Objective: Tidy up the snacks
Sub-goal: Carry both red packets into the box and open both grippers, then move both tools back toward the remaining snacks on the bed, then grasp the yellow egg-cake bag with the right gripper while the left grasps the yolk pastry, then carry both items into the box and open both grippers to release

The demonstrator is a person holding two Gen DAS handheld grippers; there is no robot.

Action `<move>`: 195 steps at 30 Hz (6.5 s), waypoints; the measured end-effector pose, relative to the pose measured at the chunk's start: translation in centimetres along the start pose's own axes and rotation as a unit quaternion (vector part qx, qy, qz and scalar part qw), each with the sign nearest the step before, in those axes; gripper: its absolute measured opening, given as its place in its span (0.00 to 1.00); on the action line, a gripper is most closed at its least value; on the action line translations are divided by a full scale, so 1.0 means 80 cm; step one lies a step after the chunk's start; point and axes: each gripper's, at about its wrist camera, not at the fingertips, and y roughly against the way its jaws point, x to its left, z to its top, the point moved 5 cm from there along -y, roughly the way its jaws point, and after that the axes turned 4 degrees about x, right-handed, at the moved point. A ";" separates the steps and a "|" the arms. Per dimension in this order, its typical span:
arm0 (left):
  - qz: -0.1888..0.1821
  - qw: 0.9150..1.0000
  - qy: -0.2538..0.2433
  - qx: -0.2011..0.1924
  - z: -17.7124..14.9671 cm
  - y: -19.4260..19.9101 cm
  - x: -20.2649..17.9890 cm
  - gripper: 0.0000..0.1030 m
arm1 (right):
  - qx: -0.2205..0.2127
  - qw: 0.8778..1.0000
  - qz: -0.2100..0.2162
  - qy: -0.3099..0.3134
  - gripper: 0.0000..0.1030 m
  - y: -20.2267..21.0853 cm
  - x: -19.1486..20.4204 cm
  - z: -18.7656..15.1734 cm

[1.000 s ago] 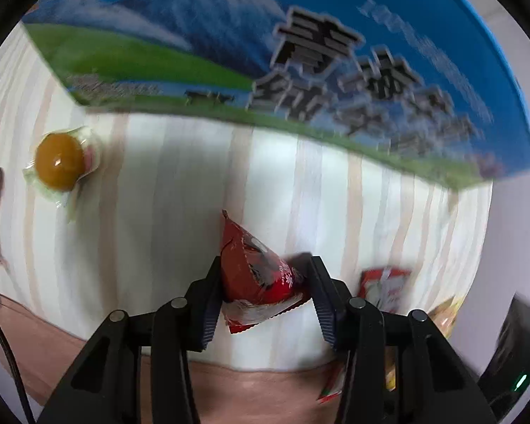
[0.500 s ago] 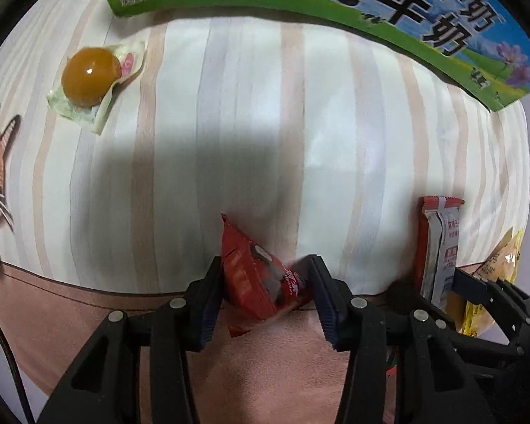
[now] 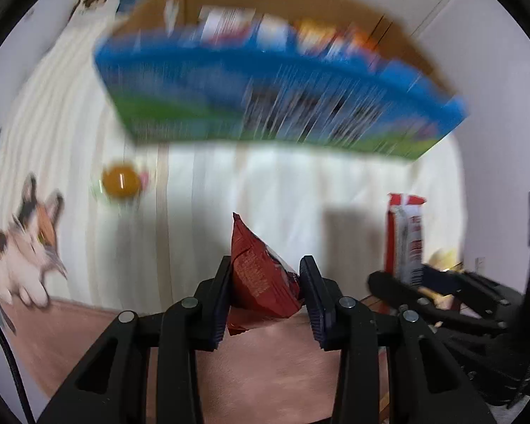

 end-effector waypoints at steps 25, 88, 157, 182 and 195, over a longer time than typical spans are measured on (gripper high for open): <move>0.125 0.992 0.002 0.035 0.256 -0.026 0.118 0.39 | -0.048 0.996 -0.061 -0.046 0.71 0.042 -0.074 0.335; 0.077 0.975 -0.033 -0.205 0.095 0.188 0.021 0.80 | -0.241 0.960 -0.140 0.038 0.95 0.228 0.028 0.119; 0.128 0.989 -0.060 0.034 0.121 -0.098 0.199 0.57 | 0.001 0.994 -0.073 -0.083 0.52 -0.124 -0.021 -0.028; 0.078 0.989 0.053 0.113 -0.096 -0.083 0.133 0.42 | 0.090 0.992 -0.069 0.055 0.49 -0.145 0.045 -0.117; 0.096 0.988 0.051 0.113 -0.091 -0.102 0.138 0.44 | 0.082 0.994 -0.071 0.024 0.56 -0.148 0.043 -0.120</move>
